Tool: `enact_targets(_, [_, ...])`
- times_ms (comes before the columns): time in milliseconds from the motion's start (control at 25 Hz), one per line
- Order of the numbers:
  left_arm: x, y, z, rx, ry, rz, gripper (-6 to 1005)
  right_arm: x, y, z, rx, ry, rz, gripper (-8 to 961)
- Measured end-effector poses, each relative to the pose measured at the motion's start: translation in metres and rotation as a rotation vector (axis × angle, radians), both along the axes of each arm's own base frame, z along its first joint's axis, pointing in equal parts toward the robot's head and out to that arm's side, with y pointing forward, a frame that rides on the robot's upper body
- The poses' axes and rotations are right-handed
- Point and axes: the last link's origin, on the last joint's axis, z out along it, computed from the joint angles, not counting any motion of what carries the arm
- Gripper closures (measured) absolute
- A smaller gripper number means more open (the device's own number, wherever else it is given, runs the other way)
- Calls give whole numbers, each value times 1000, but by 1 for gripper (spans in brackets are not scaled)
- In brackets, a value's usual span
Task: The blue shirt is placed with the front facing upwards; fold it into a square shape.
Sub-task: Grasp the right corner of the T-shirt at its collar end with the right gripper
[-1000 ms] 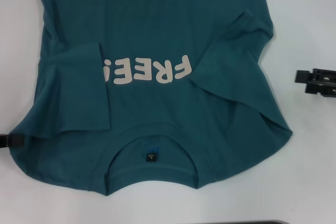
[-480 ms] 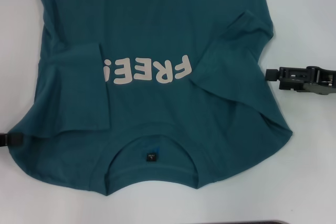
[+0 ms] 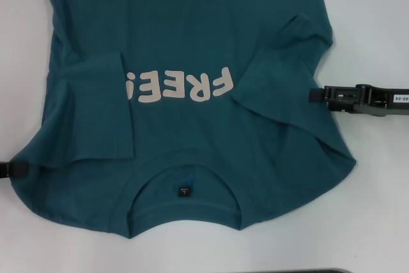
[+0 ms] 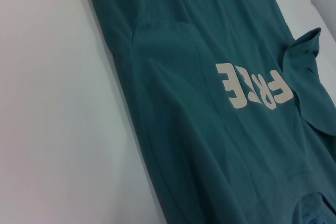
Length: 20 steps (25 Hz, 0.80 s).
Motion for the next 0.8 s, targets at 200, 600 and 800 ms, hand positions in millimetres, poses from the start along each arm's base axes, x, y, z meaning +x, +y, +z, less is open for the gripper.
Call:
enact_targets(200, [0, 0, 0, 0, -1, 0, 1000, 1, -1, -4, -8, -4, 2, 38])
enact_targets(600, [0, 0, -1, 0, -1, 0, 1000, -4, -12, -6, -66, 32, 37, 38])
enact_targets(800, [0, 0, -2, 0, -2, 2, 1000, 1, -22, -2, -83, 48, 25, 39])
